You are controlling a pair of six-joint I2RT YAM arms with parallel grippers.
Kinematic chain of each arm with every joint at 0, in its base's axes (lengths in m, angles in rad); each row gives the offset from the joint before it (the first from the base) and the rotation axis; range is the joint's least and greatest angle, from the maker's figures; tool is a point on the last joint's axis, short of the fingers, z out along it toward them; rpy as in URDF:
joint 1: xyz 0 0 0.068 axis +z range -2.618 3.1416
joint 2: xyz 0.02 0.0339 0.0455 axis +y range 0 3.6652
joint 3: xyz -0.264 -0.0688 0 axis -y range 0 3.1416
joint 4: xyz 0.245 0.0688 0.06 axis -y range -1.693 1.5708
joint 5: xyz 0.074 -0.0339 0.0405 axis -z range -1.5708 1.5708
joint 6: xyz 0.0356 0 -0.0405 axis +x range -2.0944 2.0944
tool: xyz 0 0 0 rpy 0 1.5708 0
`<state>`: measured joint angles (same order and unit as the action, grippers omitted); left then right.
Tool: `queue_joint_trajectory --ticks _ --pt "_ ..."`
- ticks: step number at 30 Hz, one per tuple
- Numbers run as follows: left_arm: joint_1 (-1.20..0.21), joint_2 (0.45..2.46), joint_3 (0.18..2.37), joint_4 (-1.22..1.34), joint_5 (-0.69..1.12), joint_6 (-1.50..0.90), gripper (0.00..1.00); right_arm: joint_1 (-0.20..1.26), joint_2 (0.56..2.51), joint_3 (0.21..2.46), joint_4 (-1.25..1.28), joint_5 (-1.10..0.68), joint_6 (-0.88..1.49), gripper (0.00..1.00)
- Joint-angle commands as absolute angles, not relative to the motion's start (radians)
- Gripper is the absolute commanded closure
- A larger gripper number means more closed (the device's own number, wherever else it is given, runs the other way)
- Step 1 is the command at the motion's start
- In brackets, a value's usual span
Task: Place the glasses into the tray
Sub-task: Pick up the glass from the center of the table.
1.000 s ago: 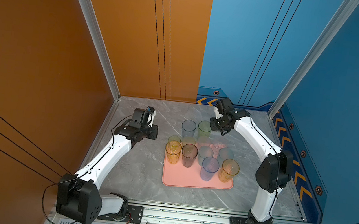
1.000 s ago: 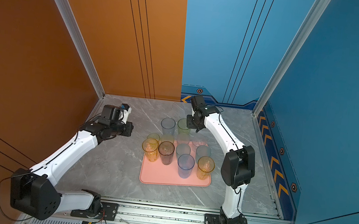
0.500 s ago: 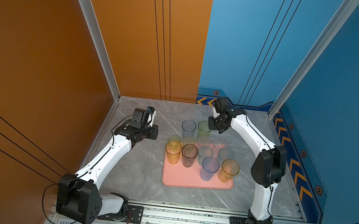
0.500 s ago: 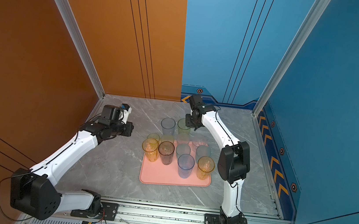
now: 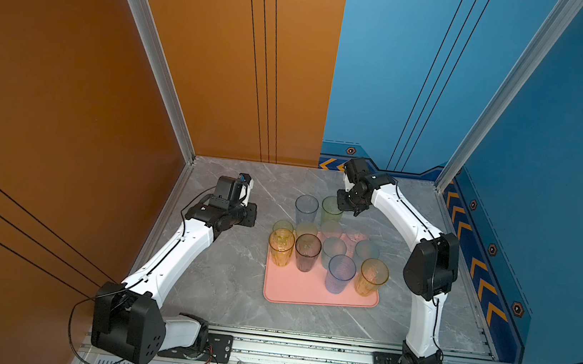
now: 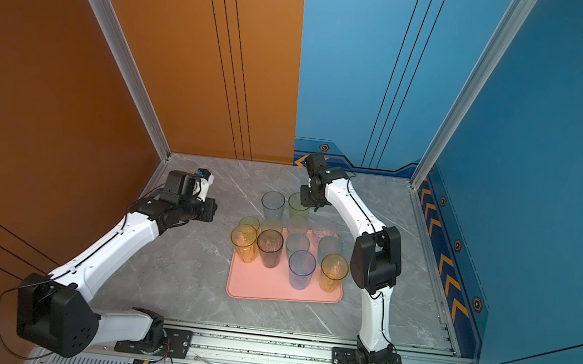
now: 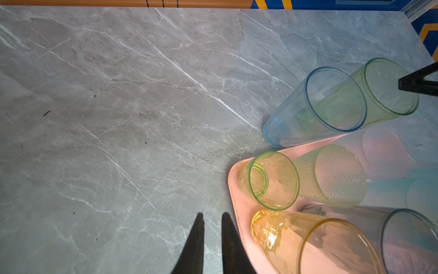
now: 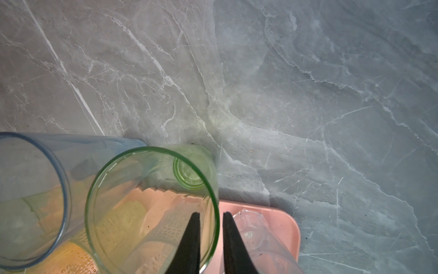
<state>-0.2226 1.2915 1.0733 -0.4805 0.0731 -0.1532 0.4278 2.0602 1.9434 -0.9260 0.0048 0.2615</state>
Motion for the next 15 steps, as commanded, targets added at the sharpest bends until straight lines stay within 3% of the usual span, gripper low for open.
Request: queue_joint_trajectory --ticks 1,15 --pt "-0.221 1.292 1.057 -0.468 0.095 -0.135 0.83 0.425 2.098 1.982 -0.959 0.036 0.25 0.83" --pt "-0.221 1.298 1.055 -0.468 0.095 -0.134 0.83 0.422 2.139 2.006 -0.974 0.042 0.242 0.86"
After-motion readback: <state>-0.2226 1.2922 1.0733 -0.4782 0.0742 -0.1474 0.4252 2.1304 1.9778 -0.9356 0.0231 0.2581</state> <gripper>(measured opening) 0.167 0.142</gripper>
